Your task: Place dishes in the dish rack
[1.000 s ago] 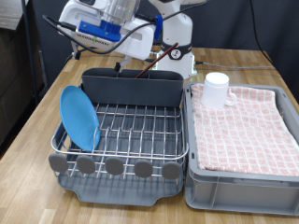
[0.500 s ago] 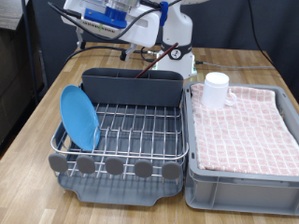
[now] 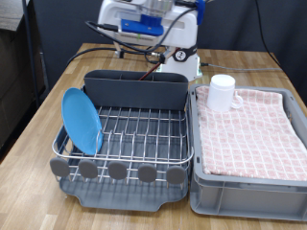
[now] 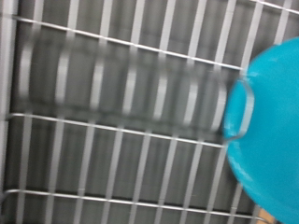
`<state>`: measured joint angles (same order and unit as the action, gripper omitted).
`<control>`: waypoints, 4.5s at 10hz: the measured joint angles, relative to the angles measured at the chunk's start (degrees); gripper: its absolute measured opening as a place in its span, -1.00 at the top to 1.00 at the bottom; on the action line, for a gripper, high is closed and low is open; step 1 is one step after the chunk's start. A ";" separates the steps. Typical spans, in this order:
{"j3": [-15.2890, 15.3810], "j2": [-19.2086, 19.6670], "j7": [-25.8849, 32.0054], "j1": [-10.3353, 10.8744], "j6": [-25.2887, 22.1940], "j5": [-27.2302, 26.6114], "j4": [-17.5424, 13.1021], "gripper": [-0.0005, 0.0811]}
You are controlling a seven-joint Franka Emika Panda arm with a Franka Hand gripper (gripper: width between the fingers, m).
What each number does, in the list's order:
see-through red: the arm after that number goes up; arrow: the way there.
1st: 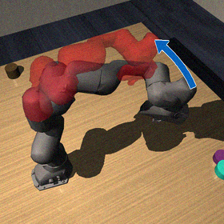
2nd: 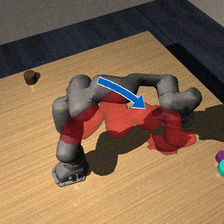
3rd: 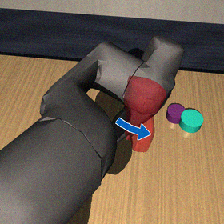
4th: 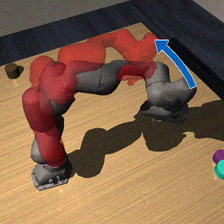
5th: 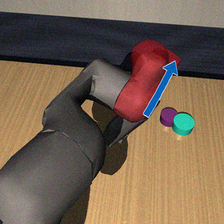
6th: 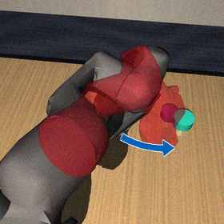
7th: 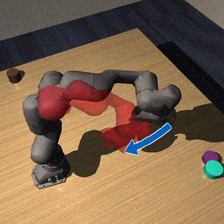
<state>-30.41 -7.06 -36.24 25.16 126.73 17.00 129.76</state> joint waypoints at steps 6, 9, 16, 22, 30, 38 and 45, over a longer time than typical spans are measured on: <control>6.34 -1.96 -12.04 2.43 1.46 -0.15 2.81 -0.98; 6.62 -2.86 -8.18 2.78 -3.69 -3.15 1.98 -0.98; 14.47 -11.68 -11.65 6.04 -13.61 -7.53 1.87 -0.98; 23.53 -13.26 -17.87 8.10 -15.06 -7.54 1.89 -0.98; 24.00 -11.73 -2.42 10.11 -15.24 -8.24 2.09 -0.98; 23.99 -7.55 18.39 12.35 -16.55 -6.37 1.13 -0.98; 23.37 -0.30 23.77 12.37 -16.13 -5.24 -0.83 -0.98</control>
<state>-7.05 -7.36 -12.47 37.53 110.60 11.76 128.93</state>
